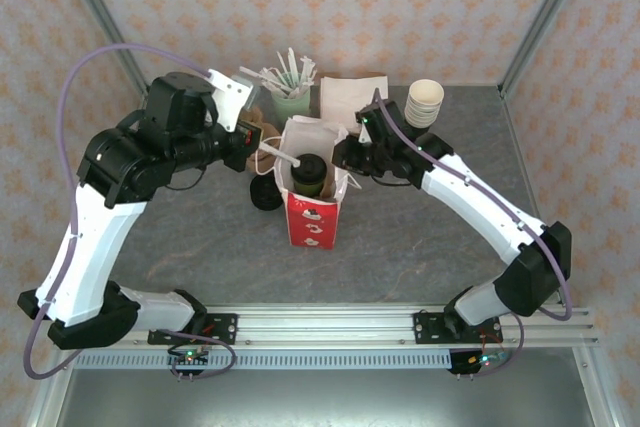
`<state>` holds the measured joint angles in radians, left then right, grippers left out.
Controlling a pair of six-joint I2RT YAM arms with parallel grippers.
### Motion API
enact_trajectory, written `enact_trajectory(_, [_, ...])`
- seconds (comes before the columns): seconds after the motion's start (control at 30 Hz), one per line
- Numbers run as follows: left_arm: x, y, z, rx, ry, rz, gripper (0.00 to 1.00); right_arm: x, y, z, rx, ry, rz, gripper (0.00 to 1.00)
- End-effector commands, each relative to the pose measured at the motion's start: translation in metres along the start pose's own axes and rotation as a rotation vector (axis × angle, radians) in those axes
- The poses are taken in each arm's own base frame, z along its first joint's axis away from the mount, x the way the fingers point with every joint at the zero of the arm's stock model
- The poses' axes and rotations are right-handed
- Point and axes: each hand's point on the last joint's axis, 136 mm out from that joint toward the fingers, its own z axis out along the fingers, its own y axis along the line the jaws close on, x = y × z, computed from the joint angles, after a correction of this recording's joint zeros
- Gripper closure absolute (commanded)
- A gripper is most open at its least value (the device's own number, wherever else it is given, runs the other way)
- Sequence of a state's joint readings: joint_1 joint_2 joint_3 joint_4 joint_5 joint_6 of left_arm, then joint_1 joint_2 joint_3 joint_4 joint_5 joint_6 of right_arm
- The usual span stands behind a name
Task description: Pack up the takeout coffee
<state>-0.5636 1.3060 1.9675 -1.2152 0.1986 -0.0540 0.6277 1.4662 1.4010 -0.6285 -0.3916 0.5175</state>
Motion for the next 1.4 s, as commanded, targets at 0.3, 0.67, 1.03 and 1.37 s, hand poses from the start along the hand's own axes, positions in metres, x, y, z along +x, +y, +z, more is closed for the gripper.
enact_trajectory(0.3, [0.033,-0.036,0.042,0.100,0.181,0.087,1.00,-0.042,0.017,-0.059,0.098,-0.144,-0.163,0.42])
enact_trajectory(0.67, [0.020,-0.034,0.030,0.068,0.116,0.104,0.47,-0.133,-0.037,-0.061,0.425,-0.376,-0.200,0.38])
enact_trajectory(1.03, [0.008,-0.026,0.002,0.035,0.011,0.083,0.43,-0.207,-0.072,0.045,0.579,-0.360,-0.239,0.38])
enact_trajectory(1.37, [0.022,-0.021,-0.001,0.025,0.015,0.049,0.43,-0.233,-0.105,0.133,0.611,-0.364,-0.228,0.35])
